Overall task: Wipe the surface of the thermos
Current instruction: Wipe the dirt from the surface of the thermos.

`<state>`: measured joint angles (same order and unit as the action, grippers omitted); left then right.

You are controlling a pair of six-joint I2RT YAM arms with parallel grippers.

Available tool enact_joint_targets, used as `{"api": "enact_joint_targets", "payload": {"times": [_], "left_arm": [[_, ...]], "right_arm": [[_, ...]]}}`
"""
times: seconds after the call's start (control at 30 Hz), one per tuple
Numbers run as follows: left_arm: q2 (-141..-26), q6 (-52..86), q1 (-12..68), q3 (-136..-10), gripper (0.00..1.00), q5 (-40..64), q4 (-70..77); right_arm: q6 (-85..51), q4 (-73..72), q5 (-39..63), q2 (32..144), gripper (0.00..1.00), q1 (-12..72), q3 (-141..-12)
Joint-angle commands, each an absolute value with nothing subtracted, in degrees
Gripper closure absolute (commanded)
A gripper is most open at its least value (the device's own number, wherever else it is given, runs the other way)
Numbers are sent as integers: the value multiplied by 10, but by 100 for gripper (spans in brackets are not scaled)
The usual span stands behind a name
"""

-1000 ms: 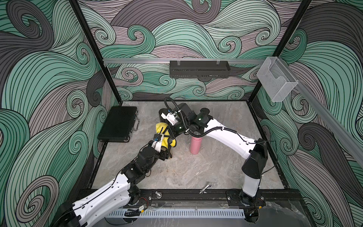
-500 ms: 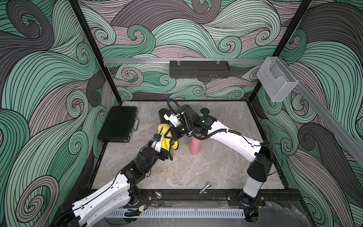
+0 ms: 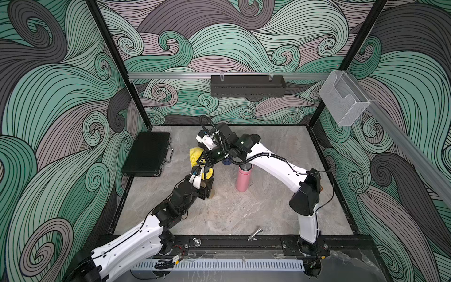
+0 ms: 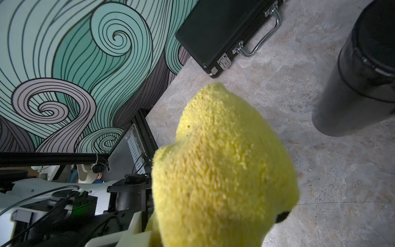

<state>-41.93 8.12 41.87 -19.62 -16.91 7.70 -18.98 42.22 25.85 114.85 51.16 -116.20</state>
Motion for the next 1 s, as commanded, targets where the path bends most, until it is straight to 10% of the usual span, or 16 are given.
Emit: {"api": "enact_joint_targets", "payload": {"times": [0.0, 0.77, 0.97], "left_arm": [[-421, 81, 418, -209, 22, -173, 83], [-425, 80, 417, -221, 21, -188, 71], [-419, 82, 417, -228, 1, -189, 54]], "right_arm": [[-192, 430, 267, 1133, 100, 512, -1147], [-223, 354, 254, 1013, 100, 512, -1021], [-221, 357, 238, 978, 100, 507, -1017]]}}
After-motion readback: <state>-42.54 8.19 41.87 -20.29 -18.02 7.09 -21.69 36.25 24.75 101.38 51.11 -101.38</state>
